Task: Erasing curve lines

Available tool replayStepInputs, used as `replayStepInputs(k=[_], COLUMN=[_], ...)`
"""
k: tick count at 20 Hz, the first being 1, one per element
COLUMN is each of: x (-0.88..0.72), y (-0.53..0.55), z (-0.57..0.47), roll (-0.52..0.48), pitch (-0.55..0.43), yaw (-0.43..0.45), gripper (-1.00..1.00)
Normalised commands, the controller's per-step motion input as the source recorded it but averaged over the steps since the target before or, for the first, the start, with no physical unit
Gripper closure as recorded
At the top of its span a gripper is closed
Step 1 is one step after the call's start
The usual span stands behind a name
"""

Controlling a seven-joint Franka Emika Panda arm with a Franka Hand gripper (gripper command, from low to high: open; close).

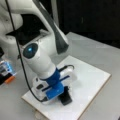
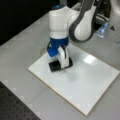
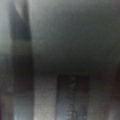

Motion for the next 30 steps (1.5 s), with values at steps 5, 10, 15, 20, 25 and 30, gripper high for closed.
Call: replayStepInputs(k=[5, 10, 15, 20, 25, 30], x=[0.64, 0.70, 0.77, 0.84, 0.87, 0.93], y=[-0.23, -0.27, -0.18, -0.11, -0.07, -0.07], z=[-0.72, -0.76, -0.80, -0.84, -0.88, -0.92], roll=[0.234, 0.251, 0.263, 0.271, 0.281, 0.292], pitch=[0.052, 0.063, 0.060, 0.056, 0.061, 0.050], yaw=[0.035, 0.046, 0.031, 0.004, -0.037, -0.084], gripper=[1.00, 1.00, 1.00, 1.00, 1.00, 1.00])
